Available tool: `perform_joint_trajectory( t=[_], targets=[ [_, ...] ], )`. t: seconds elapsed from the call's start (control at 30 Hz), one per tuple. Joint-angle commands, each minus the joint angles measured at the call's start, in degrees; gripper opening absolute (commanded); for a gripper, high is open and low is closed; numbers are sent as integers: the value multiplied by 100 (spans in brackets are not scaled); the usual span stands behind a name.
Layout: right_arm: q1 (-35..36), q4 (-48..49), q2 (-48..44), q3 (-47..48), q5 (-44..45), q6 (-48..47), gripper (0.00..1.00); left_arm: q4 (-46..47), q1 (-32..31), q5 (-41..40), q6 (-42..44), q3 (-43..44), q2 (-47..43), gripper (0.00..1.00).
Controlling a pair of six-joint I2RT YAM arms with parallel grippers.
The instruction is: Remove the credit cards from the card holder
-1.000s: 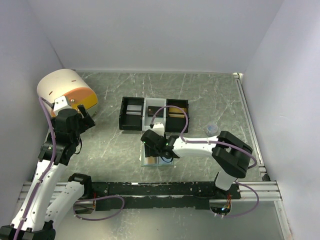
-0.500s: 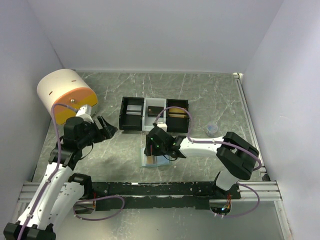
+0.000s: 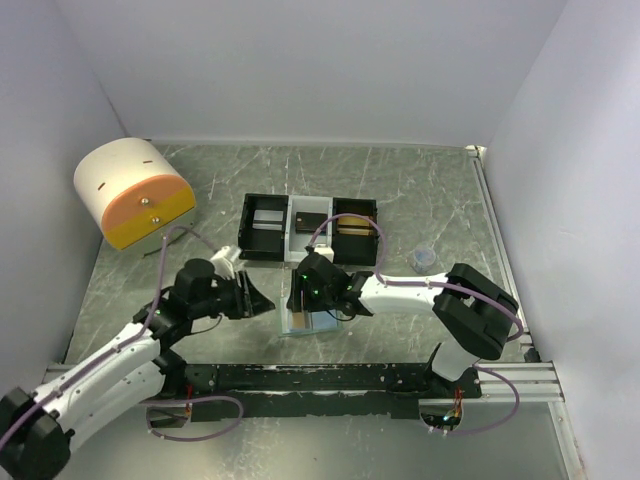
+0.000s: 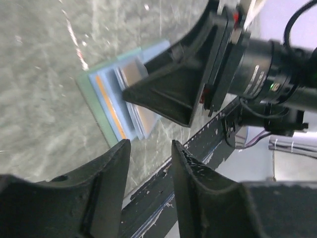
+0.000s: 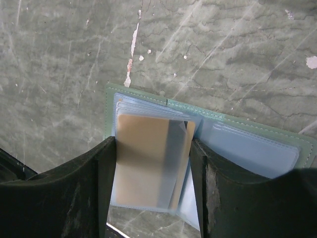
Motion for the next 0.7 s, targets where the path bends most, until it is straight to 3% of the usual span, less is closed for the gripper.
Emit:
perform_joint_trajectory(
  t=[0.0,0.13,0.47,0.67],
  targets=[
    [-28,-37,162,-55,-160,100,55,1127,-899,-673,-576,-255,408,48],
    [-38,-12,143,-93,-178,116,55,1851,-1473,-1060,-988,-564,1038,42],
    [-106,107,135,-136,-380,126,55,3011,-2269,-1996,-1451,-675,2181,40],
    [-139,112,127,-160,-409,108,55,2768,-2458,-2613,-1769,-776,2240,34]
  ],
)
